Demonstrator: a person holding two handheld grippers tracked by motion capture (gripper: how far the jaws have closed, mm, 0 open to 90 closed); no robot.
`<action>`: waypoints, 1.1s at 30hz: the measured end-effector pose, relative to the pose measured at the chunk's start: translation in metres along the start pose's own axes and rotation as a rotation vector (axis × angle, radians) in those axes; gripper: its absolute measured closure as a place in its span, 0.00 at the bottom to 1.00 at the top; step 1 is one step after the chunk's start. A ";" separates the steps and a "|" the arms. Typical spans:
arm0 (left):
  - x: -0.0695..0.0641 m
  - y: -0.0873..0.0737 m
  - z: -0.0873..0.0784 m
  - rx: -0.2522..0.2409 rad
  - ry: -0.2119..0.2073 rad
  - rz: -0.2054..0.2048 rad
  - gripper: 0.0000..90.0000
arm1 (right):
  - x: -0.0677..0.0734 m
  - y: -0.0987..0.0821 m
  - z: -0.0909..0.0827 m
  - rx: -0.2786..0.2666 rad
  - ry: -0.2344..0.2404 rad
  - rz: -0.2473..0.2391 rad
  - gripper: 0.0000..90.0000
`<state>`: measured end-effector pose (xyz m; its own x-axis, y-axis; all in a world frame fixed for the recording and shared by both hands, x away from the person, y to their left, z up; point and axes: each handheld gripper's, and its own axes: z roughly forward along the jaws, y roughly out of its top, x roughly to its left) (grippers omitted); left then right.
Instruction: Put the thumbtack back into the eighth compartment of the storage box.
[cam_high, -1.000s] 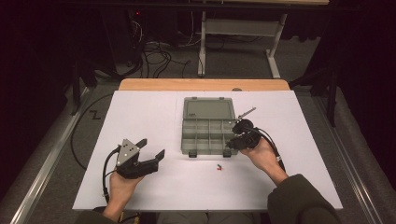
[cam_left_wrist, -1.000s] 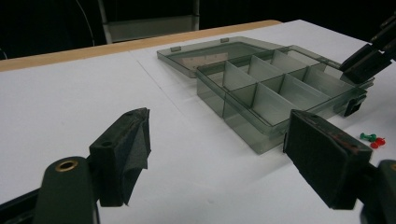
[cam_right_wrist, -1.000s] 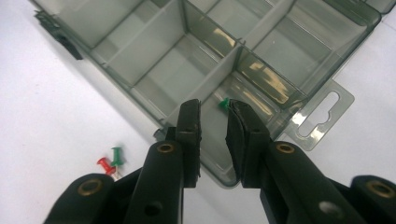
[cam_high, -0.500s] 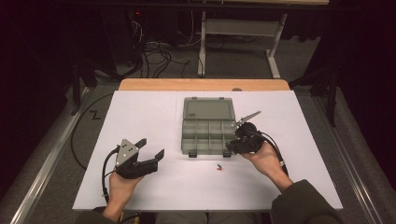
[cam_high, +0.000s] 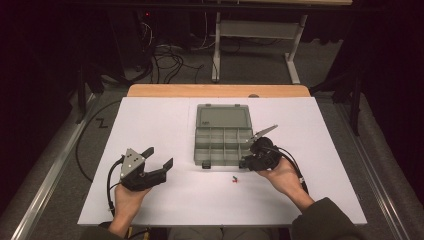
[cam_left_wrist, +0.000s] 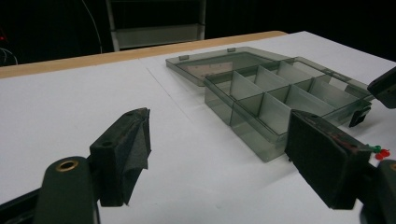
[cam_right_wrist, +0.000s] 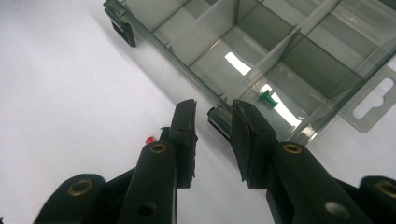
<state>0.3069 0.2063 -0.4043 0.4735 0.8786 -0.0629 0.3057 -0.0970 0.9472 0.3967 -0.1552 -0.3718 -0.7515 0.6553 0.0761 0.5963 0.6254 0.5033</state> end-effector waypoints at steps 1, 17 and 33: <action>0.000 0.000 0.000 -0.002 0.000 -0.001 0.26 | 0.000 0.000 0.000 0.001 0.001 -0.001 0.81; 0.000 0.000 0.001 0.002 -0.003 -0.004 0.26 | 0.015 -0.002 0.021 0.075 0.030 -0.038 0.81; 0.000 0.000 0.000 0.001 -0.003 -0.001 0.26 | 0.022 0.001 0.034 0.136 0.032 -0.037 0.82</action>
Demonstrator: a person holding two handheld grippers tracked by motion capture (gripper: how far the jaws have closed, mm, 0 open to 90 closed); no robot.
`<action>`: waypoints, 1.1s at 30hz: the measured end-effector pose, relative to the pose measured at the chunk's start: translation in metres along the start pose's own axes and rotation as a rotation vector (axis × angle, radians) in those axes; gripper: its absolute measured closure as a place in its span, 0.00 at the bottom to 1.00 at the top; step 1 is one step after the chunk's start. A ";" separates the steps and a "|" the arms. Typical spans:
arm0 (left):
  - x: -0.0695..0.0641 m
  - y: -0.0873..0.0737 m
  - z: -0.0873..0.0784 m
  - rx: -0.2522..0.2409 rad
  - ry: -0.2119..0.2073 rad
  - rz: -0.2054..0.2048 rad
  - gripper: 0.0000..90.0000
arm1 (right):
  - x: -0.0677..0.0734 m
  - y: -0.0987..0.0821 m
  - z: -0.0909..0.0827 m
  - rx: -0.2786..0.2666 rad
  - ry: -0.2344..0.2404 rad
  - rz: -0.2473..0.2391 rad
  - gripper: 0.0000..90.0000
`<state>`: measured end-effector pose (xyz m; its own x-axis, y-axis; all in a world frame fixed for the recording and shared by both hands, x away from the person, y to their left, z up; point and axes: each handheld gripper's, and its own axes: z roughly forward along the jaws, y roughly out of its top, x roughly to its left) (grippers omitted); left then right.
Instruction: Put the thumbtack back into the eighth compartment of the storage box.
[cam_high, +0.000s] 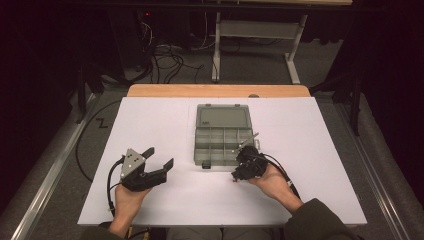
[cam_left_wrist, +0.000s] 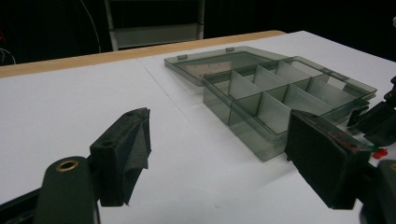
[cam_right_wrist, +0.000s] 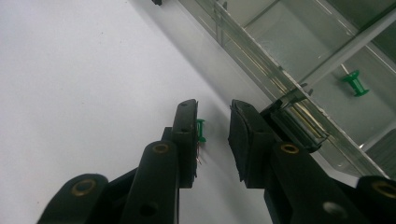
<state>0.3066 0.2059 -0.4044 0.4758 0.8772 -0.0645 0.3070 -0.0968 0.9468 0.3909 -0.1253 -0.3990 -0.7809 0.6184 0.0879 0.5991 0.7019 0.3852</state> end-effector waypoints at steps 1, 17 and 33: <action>0.000 0.000 0.000 0.000 0.000 0.001 0.26 | 0.000 0.000 0.000 0.002 0.000 0.001 0.82; -0.001 0.000 0.000 -0.001 0.000 0.003 0.26 | -0.001 0.002 0.006 0.031 -0.006 -0.012 0.85; 0.000 0.000 0.000 0.000 0.000 0.001 0.26 | 0.000 0.003 0.007 0.041 -0.015 -0.024 0.90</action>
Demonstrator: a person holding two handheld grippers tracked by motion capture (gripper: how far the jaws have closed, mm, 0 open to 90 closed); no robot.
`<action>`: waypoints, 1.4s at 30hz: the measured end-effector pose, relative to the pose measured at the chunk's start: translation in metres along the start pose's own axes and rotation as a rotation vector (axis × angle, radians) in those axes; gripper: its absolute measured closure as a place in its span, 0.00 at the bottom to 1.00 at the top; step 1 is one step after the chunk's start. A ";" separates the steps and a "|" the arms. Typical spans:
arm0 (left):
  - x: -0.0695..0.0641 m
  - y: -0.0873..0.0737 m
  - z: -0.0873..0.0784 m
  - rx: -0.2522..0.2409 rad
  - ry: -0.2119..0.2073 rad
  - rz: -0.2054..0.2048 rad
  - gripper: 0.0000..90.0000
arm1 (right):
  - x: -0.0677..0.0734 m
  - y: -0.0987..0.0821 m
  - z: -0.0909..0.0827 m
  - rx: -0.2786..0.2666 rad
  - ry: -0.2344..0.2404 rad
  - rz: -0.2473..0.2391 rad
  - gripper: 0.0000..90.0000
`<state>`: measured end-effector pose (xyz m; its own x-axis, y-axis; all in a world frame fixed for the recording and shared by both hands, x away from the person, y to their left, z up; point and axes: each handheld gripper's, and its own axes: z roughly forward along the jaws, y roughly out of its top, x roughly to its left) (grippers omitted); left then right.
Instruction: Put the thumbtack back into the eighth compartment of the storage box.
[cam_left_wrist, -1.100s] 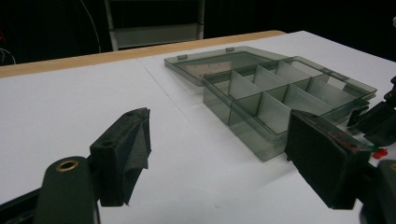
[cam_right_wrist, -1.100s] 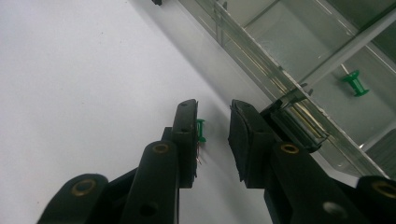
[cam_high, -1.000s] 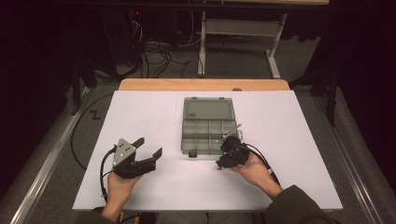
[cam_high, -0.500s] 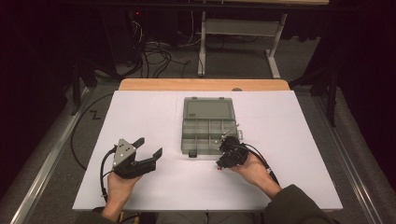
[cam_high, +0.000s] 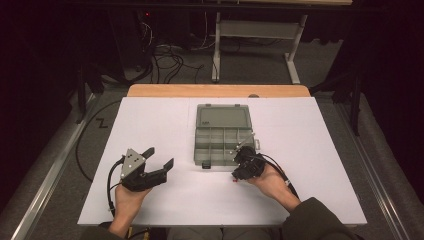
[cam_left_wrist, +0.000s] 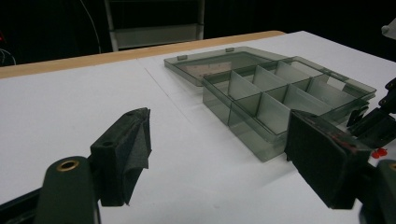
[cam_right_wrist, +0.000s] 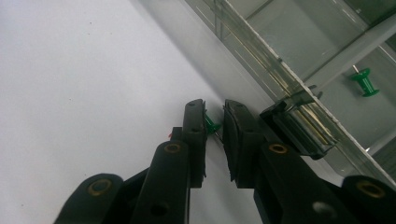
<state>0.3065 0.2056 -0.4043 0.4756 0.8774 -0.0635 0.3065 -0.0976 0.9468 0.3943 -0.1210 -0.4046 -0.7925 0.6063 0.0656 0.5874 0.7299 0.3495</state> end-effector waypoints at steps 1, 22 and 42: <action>0.000 0.000 0.000 0.000 0.000 0.000 0.26 | 0.000 0.000 0.000 0.000 0.000 0.002 0.91; 0.000 0.000 0.000 -0.001 -0.001 0.000 0.26 | 0.000 0.000 -0.001 -0.009 -0.008 -0.021 0.93; 0.000 0.000 0.000 -0.001 -0.001 0.001 0.26 | -0.003 -0.002 -0.007 -0.024 -0.014 -0.009 0.93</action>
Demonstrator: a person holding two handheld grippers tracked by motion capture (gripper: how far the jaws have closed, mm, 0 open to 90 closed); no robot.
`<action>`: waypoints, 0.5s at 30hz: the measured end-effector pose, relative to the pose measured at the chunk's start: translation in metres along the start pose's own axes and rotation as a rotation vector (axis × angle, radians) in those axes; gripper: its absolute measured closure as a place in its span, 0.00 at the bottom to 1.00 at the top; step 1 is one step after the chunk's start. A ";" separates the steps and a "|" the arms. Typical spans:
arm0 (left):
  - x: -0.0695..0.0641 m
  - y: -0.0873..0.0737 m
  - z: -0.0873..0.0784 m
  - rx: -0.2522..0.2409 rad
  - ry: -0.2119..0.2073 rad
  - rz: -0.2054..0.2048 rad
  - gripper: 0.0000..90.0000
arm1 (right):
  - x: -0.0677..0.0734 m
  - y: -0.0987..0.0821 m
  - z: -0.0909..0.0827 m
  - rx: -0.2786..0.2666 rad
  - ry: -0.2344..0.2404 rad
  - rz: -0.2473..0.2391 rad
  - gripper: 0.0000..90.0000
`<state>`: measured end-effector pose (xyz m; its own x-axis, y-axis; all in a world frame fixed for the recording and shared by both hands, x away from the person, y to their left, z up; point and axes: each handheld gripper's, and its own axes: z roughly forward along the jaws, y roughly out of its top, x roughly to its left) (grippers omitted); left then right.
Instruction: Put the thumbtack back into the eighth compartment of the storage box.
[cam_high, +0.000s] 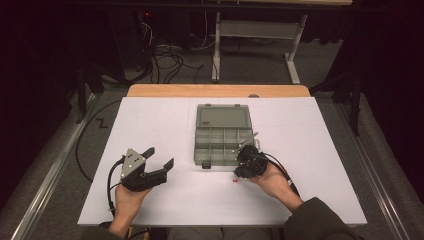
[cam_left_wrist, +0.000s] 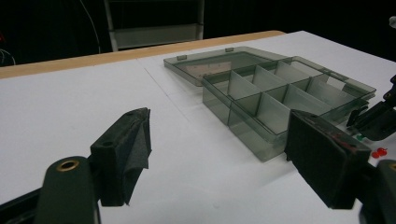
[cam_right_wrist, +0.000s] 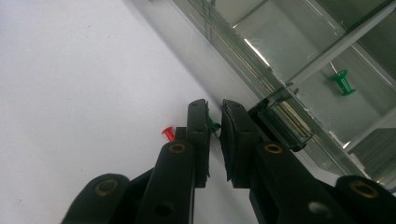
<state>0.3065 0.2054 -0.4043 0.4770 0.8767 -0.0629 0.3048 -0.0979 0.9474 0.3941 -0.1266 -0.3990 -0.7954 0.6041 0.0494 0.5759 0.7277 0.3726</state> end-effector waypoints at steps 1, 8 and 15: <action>0.000 0.000 0.000 0.000 0.000 0.000 0.26 | 0.000 0.000 0.000 0.000 0.000 0.000 0.93; 0.001 0.000 0.000 0.001 -0.001 -0.004 0.26 | 0.000 0.000 -0.002 -0.004 0.000 0.001 0.93; 0.000 0.000 0.000 -0.001 0.001 -0.003 0.26 | 0.000 0.003 -0.012 -0.027 -0.005 -0.009 0.93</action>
<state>0.3064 0.2057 -0.4042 0.4752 0.8775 -0.0651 0.3053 -0.0951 0.9475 0.3936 -0.1286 -0.3871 -0.7994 0.5994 0.0416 0.5635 0.7239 0.3981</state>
